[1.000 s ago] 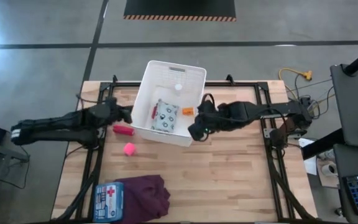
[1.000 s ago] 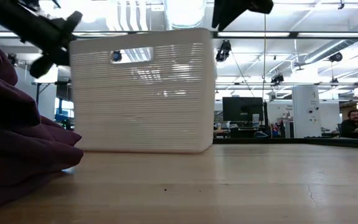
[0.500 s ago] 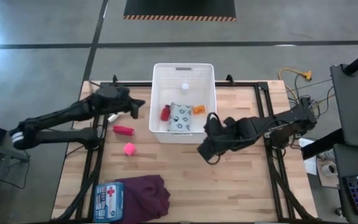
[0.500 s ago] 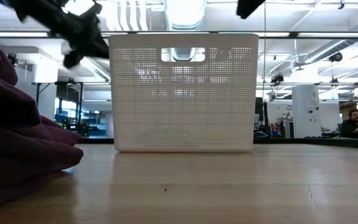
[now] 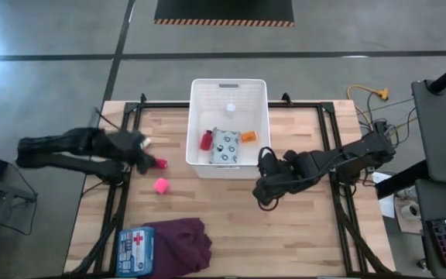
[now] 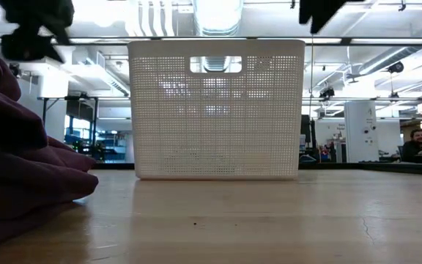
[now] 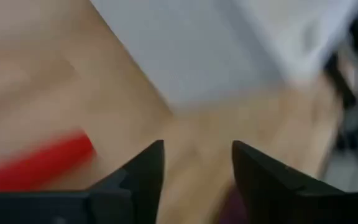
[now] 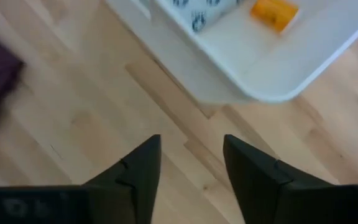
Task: Pick & place medical supplies in basket/bin
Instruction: Put the blue first aid kit into the white bin
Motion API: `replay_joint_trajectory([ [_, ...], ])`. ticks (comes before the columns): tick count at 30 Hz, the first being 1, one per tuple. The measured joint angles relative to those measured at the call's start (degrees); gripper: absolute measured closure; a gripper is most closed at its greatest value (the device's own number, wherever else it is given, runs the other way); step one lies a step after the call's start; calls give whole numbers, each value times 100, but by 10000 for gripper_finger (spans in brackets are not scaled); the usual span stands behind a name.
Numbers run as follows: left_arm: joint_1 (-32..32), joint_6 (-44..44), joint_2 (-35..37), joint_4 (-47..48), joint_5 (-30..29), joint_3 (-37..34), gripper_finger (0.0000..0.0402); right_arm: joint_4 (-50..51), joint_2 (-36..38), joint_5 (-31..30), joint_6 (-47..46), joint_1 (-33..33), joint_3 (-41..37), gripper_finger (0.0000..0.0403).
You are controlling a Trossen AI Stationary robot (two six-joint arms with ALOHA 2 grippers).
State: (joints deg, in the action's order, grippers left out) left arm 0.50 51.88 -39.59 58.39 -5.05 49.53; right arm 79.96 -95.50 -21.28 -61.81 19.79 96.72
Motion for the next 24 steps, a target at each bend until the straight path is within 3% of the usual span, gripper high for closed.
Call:
replay_joint_trajectory([
  [2,-684,447,0,-179,22,-320,208,-2,-2,63,-62,2,-162,216],
  [4,-1389,1289,-6,-459,-453,-643,200,-5,-1,117,-238,36,-339,208],
  [10,-3643,5691,-271,-739,-3636,-1335,196,-12,65,281,-1022,258,-885,208],
  [13,-4572,7409,-657,-614,-4629,-1442,196,-9,156,326,-1316,324,-1052,211],
  [14,-4736,7812,-821,-557,-4666,-1448,197,-13,192,326,-1387,326,-1107,211],
  [19,-4857,7802,-1582,-510,-3764,-1201,210,-64,459,311,-1467,324,-1384,212],
  [24,-4873,6918,-2120,426,-3112,-751,220,-608,698,286,-981,281,-1553,211],
])
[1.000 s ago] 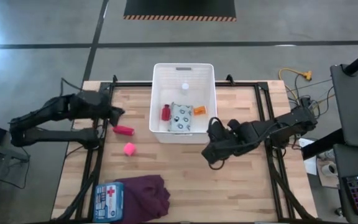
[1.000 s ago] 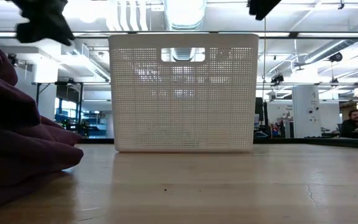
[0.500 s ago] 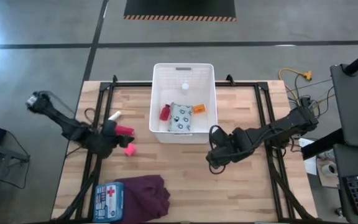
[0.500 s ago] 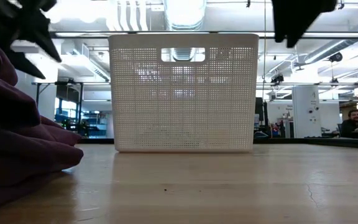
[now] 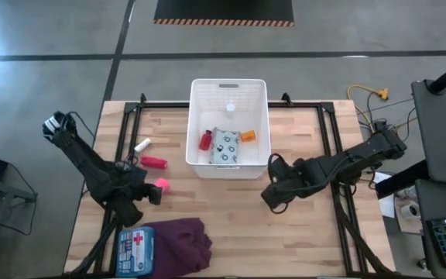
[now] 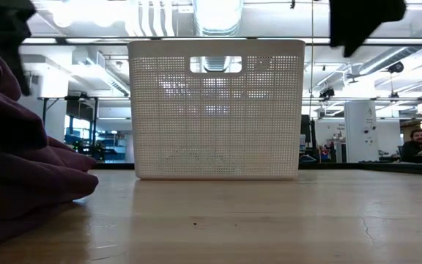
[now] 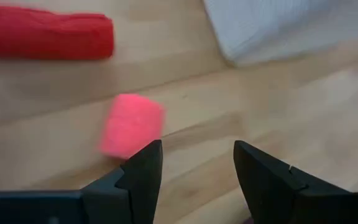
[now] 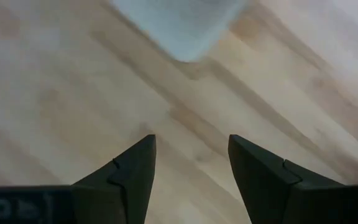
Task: Pick & place medical supplies in basket/bin
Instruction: Put the blue first aid kit into the white bin
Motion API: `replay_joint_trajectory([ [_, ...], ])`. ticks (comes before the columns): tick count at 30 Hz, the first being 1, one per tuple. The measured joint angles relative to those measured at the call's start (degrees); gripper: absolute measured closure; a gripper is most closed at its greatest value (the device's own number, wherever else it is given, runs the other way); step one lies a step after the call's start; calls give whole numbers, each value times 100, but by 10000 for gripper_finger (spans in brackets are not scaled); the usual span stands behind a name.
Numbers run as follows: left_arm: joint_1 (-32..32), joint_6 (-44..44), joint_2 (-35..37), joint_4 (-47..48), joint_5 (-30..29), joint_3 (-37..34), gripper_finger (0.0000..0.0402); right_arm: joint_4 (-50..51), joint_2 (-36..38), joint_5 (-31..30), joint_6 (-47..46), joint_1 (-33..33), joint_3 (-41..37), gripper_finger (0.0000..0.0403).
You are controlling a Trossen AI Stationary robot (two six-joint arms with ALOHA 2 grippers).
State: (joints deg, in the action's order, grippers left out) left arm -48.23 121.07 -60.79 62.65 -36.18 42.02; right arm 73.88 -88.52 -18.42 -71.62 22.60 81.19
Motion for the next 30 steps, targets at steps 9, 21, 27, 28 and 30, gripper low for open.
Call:
replay_joint_trajectory([
  [9,6,-2832,304,274,2931,1765,222,-2718,132,941,1244,-308,-301,211],
  [21,-997,-3227,-742,-211,4162,1922,222,-5336,-1396,1547,1198,-598,584,211],
  [27,-1947,-911,-1139,-433,2565,1720,222,-5312,-2360,1569,828,-620,1643,211],
  [28,-2113,-339,-1204,-415,2289,1718,222,-5308,-2508,1585,663,-612,1817,211],
  [30,-2435,555,-1342,-433,1941,1716,222,-5320,-2827,1732,335,-606,2218,211],
])
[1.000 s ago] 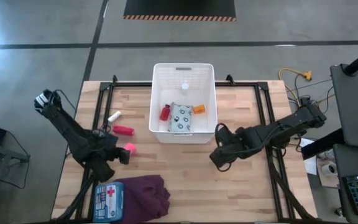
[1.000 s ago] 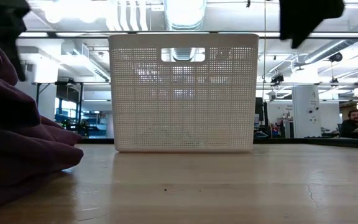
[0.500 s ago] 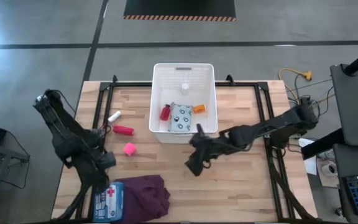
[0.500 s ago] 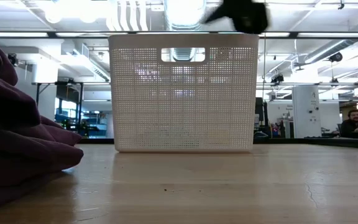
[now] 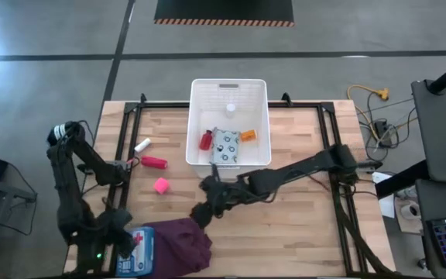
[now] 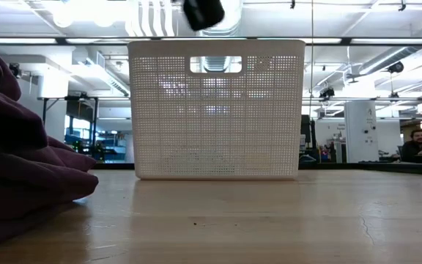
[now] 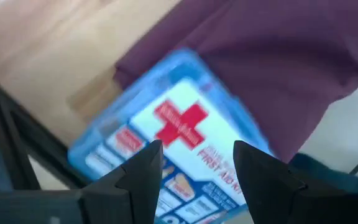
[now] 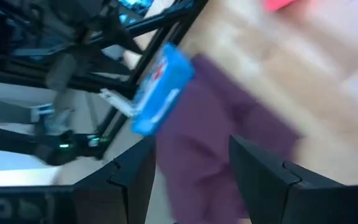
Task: Pick & place medical supplies in basket/bin
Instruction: Put the blue first aid kit into the white bin
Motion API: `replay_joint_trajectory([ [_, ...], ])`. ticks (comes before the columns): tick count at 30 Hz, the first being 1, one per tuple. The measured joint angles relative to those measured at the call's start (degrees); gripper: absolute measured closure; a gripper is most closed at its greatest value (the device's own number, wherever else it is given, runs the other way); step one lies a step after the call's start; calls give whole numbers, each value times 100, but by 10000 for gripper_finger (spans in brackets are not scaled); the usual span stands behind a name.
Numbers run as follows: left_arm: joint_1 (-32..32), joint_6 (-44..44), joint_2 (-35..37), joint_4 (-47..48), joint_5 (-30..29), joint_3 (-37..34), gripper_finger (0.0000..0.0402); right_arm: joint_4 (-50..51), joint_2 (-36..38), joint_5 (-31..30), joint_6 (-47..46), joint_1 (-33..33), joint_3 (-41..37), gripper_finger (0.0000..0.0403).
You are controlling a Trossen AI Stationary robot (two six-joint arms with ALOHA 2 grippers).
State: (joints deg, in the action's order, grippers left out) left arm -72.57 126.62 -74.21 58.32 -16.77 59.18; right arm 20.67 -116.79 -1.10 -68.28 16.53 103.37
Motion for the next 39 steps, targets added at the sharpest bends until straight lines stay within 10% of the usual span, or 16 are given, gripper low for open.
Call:
replay_joint_trajectory([
  [11,-465,-84,-852,33,258,215,222,36,-2076,832,-617,114,3060,211],
  [21,-791,-468,-832,75,-333,13,222,-1556,-3127,541,-2191,312,3156,211],
  [29,-457,-1791,-896,-2241,-735,-1249,222,-929,-2697,-12,-1548,338,3152,211],
  [39,372,-2363,-351,-2496,-1128,-2321,222,2586,-1375,-1560,-926,526,3156,211],
])
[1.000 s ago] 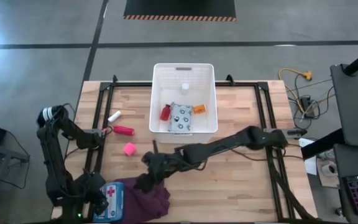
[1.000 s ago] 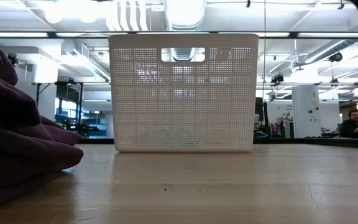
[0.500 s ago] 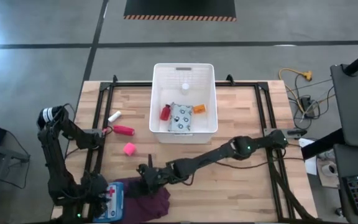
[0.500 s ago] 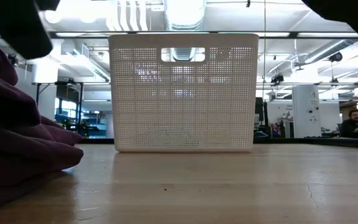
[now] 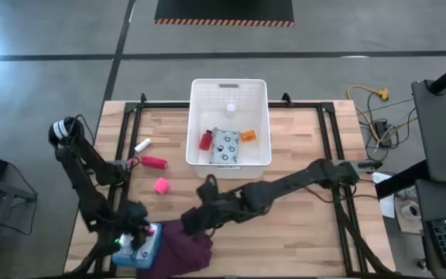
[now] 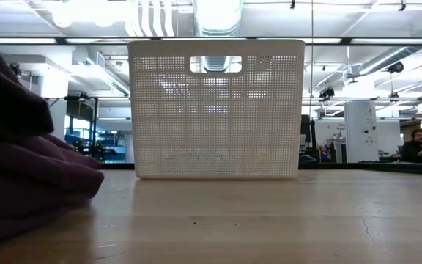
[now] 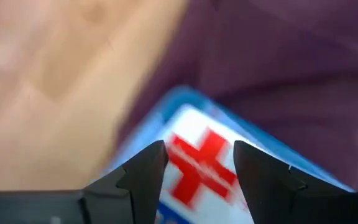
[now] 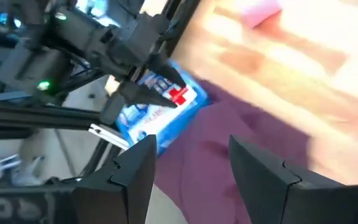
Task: Pick & place medical supplies in basket/bin
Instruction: Put the blue first aid kit into the white bin
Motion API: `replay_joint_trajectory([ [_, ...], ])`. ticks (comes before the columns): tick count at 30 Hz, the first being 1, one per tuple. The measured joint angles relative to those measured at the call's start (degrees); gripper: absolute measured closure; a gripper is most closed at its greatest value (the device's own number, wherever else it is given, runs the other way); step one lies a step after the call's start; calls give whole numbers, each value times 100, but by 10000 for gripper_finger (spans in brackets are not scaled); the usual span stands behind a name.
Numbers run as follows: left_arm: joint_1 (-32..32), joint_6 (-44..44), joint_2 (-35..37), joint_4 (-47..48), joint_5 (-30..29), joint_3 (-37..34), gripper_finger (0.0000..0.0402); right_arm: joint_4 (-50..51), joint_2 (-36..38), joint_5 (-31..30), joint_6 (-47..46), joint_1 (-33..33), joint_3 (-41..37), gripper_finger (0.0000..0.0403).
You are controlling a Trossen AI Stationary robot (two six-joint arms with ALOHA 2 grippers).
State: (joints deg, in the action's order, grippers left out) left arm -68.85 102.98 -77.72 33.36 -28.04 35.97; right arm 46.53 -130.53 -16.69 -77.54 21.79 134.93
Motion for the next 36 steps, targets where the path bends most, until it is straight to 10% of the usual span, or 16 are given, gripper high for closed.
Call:
replay_joint_trajectory([
  [7,1332,-1453,888,277,208,-419,222,410,308,-452,-6,56,-6,211],
  [16,1246,-2254,2129,2251,-143,1945,239,495,273,-391,141,58,-44,211],
  [26,-630,-1771,-502,2088,1300,3361,315,631,253,-268,299,56,-48,211],
  [36,-844,-2205,-1871,1711,803,4406,400,842,249,-237,290,-10,-58,211],
])
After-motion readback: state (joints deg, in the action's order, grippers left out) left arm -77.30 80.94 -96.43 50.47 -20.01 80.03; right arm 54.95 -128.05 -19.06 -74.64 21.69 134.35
